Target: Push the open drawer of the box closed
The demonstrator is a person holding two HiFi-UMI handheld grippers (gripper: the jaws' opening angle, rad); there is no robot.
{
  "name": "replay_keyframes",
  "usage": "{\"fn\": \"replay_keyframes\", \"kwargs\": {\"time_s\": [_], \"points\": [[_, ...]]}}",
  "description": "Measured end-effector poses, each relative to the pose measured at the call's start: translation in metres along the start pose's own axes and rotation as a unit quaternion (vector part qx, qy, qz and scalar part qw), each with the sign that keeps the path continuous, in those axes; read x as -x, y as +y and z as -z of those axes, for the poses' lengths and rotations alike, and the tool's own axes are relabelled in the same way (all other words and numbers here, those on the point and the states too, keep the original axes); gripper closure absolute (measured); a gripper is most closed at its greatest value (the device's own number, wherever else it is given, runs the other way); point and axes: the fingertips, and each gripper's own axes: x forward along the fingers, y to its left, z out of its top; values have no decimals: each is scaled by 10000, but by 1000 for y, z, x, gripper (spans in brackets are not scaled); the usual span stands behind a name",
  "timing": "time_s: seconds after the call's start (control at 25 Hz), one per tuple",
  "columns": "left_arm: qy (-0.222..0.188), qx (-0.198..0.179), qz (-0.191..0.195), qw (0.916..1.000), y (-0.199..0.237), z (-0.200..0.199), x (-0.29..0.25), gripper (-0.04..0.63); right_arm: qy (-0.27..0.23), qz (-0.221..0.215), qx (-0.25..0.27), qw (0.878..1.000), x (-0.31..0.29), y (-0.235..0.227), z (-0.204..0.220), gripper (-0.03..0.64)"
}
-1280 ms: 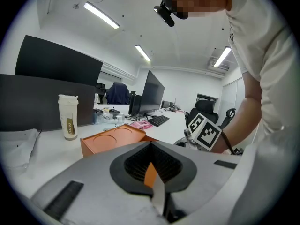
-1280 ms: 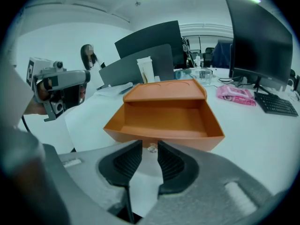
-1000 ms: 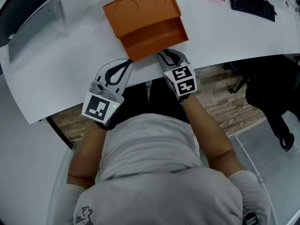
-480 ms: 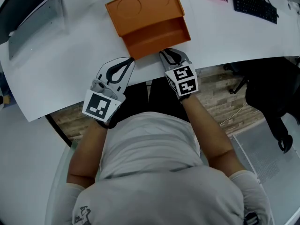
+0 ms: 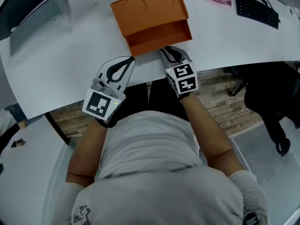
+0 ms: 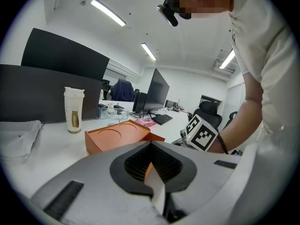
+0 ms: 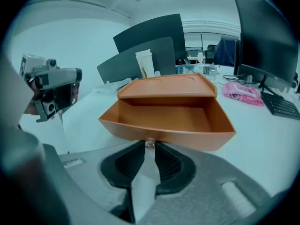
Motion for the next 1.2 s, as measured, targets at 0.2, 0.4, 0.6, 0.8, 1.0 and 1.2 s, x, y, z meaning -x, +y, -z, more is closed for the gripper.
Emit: {"fn": "replay_keyframes", "kwargs": {"time_s": [0.2, 0.4, 0.6, 0.8, 1.0, 1.2], "points": [[32, 29, -31, 10000, 6, 3, -1, 597, -19, 2, 45, 10000, -5, -2, -7, 548], [71, 56, -51, 9999, 12, 5, -3, 597, -17, -5, 62, 10000, -12, -6, -17, 548], [47, 89, -66, 9999, 17, 4, -6, 597, -26, -27, 89, 10000, -19, -8, -27, 548], [54, 137, -79, 9999, 21, 4, -9, 597, -17, -50, 140, 9999, -25, -11, -34, 548], [-1, 156, -151, 9998, 27, 4, -9, 597, -20, -66, 191, 9998, -30, -14, -42, 548], [55, 178, -159, 9997, 29, 3, -11, 597, -13, -90, 261, 9996, -36, -15, -49, 548]]}}
